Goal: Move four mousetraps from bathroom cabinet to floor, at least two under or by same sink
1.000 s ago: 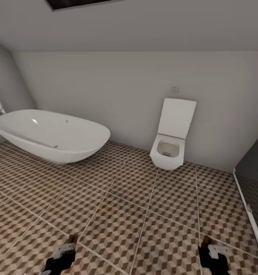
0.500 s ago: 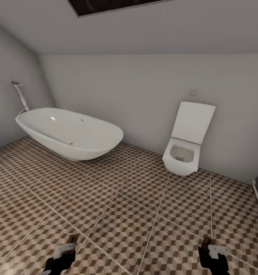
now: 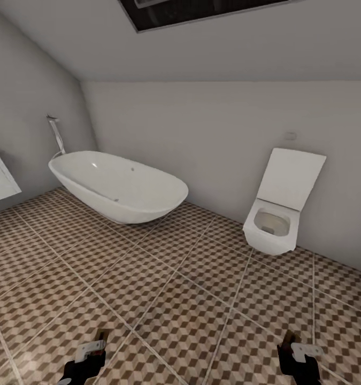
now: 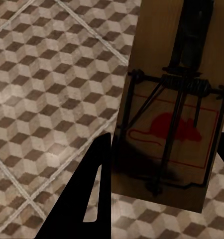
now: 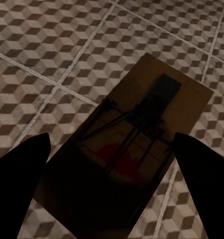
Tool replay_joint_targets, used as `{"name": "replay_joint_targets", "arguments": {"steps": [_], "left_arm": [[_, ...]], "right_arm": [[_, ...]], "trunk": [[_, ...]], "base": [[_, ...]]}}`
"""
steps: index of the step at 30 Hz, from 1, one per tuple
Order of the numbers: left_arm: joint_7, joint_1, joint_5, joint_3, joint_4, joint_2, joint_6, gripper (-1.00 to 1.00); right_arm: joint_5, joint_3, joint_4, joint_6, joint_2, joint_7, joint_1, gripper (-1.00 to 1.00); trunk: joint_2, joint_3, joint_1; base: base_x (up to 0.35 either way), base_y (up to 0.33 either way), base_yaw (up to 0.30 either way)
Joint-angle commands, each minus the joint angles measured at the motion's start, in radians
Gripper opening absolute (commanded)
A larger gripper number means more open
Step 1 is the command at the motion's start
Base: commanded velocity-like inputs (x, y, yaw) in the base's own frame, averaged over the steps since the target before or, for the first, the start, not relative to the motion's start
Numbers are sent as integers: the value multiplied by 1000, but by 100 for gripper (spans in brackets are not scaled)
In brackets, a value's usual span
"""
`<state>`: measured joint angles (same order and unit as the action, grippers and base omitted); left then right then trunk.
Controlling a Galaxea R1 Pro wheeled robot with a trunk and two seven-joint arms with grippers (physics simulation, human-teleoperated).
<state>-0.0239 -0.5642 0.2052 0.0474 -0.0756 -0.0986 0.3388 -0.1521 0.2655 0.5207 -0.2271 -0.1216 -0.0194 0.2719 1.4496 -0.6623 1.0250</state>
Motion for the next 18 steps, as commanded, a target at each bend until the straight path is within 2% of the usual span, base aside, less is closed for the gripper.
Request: {"name": "replay_joint_targets", "arguments": {"steps": [1,18], "left_arm": [[-5,-2,2,5,-4,0,6,-100],[-5,-2,2,5,-4,0,6,-100]], "right_arm": [[-11,3,-1,-3,0,-2,0,-100],[-11,3,-1,-3,0,-2,1,-100]], "trunk": [[0,1,0],[0,22,0]], "base": [[0,0,202],[0,0,202]]}}
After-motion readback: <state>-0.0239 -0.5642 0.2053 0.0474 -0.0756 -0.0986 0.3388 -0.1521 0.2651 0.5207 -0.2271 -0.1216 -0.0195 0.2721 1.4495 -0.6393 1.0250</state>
